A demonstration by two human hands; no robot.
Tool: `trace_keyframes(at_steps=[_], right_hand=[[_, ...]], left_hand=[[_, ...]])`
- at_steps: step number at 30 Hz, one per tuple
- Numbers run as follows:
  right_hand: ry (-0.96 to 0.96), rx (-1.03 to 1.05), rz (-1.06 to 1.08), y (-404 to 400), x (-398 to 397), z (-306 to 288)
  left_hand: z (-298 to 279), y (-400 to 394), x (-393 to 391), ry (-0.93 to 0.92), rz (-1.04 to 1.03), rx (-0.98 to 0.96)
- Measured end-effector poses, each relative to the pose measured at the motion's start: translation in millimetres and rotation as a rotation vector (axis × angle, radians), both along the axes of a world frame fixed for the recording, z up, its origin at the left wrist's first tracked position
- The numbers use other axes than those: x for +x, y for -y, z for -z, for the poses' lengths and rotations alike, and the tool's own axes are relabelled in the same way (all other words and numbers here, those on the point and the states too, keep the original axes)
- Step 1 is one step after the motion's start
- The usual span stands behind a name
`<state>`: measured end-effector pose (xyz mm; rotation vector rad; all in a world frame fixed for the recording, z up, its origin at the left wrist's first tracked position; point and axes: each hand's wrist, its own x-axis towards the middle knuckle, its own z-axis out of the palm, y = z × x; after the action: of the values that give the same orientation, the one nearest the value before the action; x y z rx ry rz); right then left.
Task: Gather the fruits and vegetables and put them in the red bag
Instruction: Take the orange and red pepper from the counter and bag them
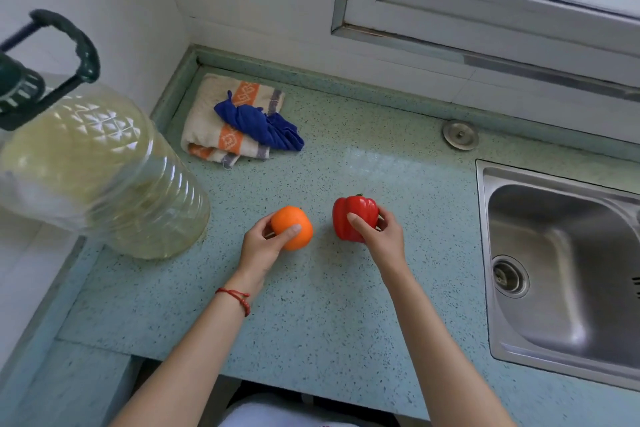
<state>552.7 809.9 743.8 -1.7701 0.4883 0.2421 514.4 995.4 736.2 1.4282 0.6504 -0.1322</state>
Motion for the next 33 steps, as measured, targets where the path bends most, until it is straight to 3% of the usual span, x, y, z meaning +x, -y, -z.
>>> trace_keyframes(at_steps=[7,18,33], right_hand=[[-0.026,0.099,-0.122,-2,-16,0],[0.006,0.118,-0.559,-16,-44,-6],[-0.002,0.183,-1.106,-121,-141,-25]], left_hand=[[-3,-6,-38,0.018,-0.118,-0.019],[-10,8,-134,0.059,-0.499,-0.087],[-21,-17,-292,0.145,-1.053,-0.075]])
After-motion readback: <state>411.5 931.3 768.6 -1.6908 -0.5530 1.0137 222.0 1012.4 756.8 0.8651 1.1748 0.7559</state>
